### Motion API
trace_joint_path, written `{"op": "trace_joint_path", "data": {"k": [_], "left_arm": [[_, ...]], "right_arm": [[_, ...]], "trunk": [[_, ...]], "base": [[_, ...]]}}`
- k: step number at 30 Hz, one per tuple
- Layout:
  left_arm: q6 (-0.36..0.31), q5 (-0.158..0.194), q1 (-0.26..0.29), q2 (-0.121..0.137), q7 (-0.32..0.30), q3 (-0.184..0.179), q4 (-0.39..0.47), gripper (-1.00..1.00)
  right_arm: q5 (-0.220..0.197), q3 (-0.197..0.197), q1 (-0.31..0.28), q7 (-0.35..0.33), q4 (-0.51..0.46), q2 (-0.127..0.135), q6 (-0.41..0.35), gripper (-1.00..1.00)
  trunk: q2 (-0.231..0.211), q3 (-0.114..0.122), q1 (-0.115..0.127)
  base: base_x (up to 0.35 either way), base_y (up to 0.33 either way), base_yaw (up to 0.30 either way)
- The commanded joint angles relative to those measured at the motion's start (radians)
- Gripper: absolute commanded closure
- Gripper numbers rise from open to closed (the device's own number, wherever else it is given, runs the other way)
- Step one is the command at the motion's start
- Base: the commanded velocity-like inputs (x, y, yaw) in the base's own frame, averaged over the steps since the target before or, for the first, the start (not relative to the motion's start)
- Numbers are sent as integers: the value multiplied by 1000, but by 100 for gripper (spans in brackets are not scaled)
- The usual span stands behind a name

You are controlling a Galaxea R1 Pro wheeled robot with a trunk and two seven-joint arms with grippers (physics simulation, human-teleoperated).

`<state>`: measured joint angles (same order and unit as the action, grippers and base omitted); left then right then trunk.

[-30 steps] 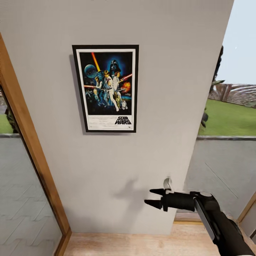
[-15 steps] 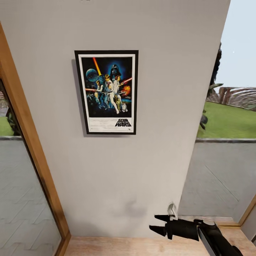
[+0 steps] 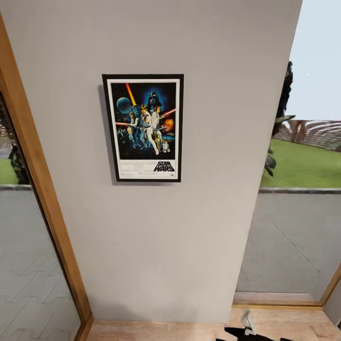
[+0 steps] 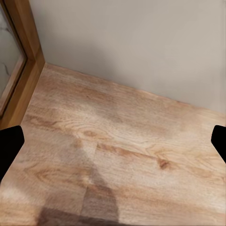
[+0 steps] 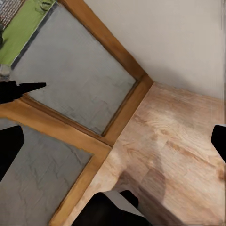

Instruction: Pick up the poster from the kitchen countertop and hang it on one of the wall nails in the kitchen.

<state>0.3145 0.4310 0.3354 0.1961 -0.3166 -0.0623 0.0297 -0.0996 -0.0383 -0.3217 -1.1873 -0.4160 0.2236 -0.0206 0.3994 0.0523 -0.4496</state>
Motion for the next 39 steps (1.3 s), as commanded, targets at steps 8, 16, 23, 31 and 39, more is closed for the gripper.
{"op": "trace_joint_path", "data": {"k": [8, 16, 23, 31, 39], "left_arm": [[3, 10, 0, 6, -4, -7, -1, -100], [3, 9, 0, 8, -4, -7, -1, -100], [3, 9, 0, 8, -4, -7, -1, -100], [1, 4, -1, 9, 73, -10, -4, -100], [0, 3, -46, 9, 185, -11, -6, -100]], "right_arm": [[-1, 2, 0, 146, 123, 3, 68, -100], [0, 6, 0, 267, 153, -3, 71, -100], [-1, 6, 0, 348, 167, -7, 70, -100], [-3, 6, 0, 847, 443, -12, 72, -100], [-2, 6, 48, 937, 465, -12, 73, -100]], "trunk": [[1, 2, 0], [1, 2, 0], [1, 1, 0], [1, 1, 0], [1, 1, 0]], "base": [[0, 0, 0], [0, 0, 0], [0, 0, 0], [0, 0, 0], [0, 0, 0]]}}
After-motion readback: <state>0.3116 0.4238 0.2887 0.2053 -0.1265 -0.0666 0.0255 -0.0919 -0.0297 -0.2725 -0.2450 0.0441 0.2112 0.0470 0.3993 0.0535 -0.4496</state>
